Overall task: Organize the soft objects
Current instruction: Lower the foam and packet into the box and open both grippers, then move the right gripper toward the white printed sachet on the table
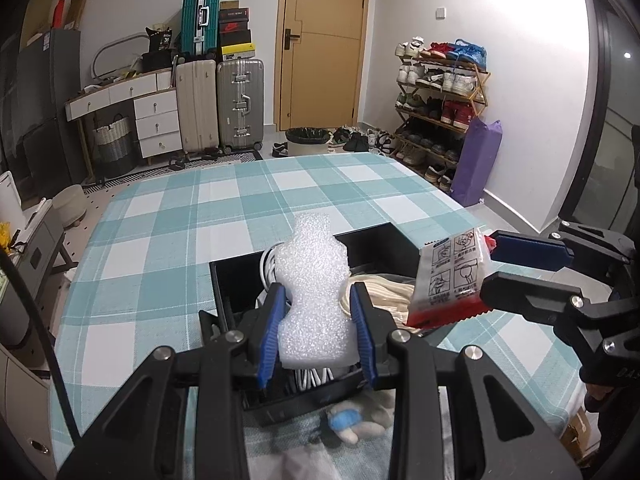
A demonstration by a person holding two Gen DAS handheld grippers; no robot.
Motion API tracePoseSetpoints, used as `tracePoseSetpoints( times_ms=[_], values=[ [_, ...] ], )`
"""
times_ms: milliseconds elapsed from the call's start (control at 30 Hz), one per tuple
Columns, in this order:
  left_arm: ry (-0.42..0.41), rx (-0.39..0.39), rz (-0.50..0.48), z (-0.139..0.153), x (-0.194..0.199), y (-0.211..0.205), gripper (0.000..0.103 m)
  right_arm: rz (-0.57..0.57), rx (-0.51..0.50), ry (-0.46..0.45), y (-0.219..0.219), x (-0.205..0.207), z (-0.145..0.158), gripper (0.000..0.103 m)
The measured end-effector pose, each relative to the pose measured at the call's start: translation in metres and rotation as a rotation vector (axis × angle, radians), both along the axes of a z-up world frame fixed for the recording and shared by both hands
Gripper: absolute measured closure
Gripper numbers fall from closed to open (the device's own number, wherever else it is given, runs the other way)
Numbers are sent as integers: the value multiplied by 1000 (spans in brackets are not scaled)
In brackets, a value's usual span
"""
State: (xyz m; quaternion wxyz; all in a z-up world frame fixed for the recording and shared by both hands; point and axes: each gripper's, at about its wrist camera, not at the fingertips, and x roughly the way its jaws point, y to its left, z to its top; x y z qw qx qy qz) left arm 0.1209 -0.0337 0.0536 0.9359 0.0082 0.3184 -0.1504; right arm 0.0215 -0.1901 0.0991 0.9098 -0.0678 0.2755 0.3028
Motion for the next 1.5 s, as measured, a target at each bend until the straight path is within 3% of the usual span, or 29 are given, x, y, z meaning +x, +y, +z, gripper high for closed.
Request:
tracePoseSetpoints(
  times_ms=[633,833,900,1033,1167,1333,1500],
  values=[
    [41,35,-92,-18,20,-17,71,17,-10,135,9,54,-40,69],
    [66,65,-96,-24,24,-23,63,1,-41,125,8,59,-46,66],
    [90,74,-85,-27,26,-23,55,-8,-53,116,8,60,-47,58],
    [97,41,-97,-21,18,-18,41,-52,-54,96,1,57,-44,51],
    [66,50,-65,-13,6,-13,7,-86,-39,80,-12,49,-40,22],
    [37,36,-13,-9,-12,0,0,-124,2,75,-26,34,-34,1],
    [29,29,48,-11,-29,15,0,-155,-10,66,-30,20,-30,1]
  ],
)
